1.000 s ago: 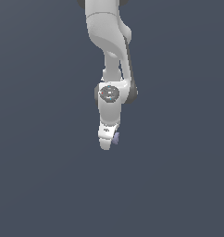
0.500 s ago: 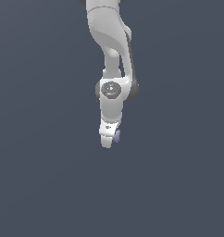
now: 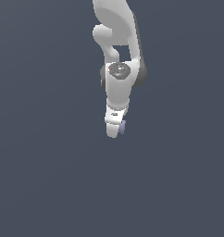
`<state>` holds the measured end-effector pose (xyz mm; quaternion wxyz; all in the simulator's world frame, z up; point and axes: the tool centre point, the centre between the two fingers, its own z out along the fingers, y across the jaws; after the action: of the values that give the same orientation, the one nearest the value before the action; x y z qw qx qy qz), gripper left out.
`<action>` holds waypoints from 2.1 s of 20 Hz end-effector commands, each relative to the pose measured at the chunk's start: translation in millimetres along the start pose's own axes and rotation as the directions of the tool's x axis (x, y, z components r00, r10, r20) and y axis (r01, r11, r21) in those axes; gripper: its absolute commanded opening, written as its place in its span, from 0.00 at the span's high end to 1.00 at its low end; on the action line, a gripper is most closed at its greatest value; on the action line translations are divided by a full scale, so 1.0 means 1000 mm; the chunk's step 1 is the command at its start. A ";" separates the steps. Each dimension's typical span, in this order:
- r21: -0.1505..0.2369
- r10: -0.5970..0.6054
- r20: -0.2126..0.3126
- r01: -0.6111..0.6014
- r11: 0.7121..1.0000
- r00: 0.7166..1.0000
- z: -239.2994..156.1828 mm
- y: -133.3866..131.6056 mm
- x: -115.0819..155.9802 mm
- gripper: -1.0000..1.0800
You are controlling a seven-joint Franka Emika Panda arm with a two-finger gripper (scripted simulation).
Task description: Pick up the object and move it to a goal position.
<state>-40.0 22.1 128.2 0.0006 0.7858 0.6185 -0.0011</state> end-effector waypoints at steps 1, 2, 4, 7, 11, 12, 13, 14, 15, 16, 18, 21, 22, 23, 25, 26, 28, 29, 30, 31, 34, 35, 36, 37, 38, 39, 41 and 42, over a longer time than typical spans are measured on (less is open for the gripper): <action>-0.001 -0.001 0.000 0.001 1.000 1.000 -0.023 -0.009 0.008 1.00; -0.001 -0.001 0.000 0.001 1.000 1.000 -0.033 -0.012 0.011 1.00; -0.001 -0.001 0.001 0.001 1.000 1.000 -0.053 -0.020 0.018 1.00; -0.001 -0.002 0.001 0.002 1.000 1.000 -0.085 -0.032 0.029 1.00; 0.000 -0.003 0.000 0.003 1.000 1.000 -0.130 -0.048 0.045 1.00; 0.000 -0.003 0.000 0.003 1.000 1.000 -0.141 -0.053 0.048 1.00; 0.000 -0.003 -0.001 0.003 1.000 1.000 -0.152 -0.057 0.052 1.00; 0.000 -0.003 -0.001 0.003 1.000 1.000 -0.163 -0.061 0.056 1.00; 0.000 -0.003 -0.001 0.003 1.000 1.000 -0.174 -0.064 0.060 1.00; 0.000 -0.003 -0.001 0.003 1.000 1.000 -0.185 -0.068 0.063 1.00; 0.000 -0.003 -0.001 0.003 1.000 1.000 -0.206 -0.076 0.070 1.00; 0.000 -0.004 -0.002 0.004 1.000 1.000 -0.238 -0.086 0.081 1.00; 0.000 -0.004 -0.002 0.004 1.000 1.000 -0.248 -0.090 0.084 1.00; 0.000 -0.004 -0.002 0.004 1.000 1.000 -0.258 -0.093 0.088 1.00; 0.000 -0.003 -0.002 0.003 1.000 1.000 -0.277 -0.099 0.094 1.00; 0.000 -0.003 -0.002 0.003 1.000 1.000 -0.286 -0.102 0.097 1.00; 0.000 -0.002 -0.002 0.002 1.000 1.000 -0.302 -0.106 0.102 1.00; 0.000 -0.002 -0.002 0.002 1.000 1.000 -0.309 -0.108 0.104 1.00; 0.000 -0.002 -0.002 0.002 1.000 1.000 -0.315 -0.110 0.106 1.00; 0.000 -0.002 -0.002 0.002 1.000 1.000 -0.321 -0.112 0.109 1.00; 0.000 0.000 -0.002 0.000 1.000 1.000 -0.337 -0.116 0.114 1.00; 0.000 0.000 -0.002 0.000 1.000 1.000 -0.341 -0.117 0.115 1.00; -0.001 0.000 -0.002 0.000 1.000 1.000 -0.344 -0.118 0.116 1.00; -0.001 0.000 -0.002 0.000 1.000 1.000 -0.347 -0.118 0.117 1.00; -0.001 0.000 -0.002 0.000 1.000 1.000 -0.350 -0.119 0.118 1.00; -0.001 0.000 -0.002 0.000 1.000 1.000 -0.352 -0.119 0.119 1.00; -0.001 0.001 -0.002 -0.001 1.000 1.000 -0.355 -0.120 0.120 1.00; -0.001 0.001 -0.002 -0.001 1.000 1.000 -0.355 -0.120 0.120 1.00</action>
<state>-127.5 167.3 481.3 0.0003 0.7858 0.6185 0.0003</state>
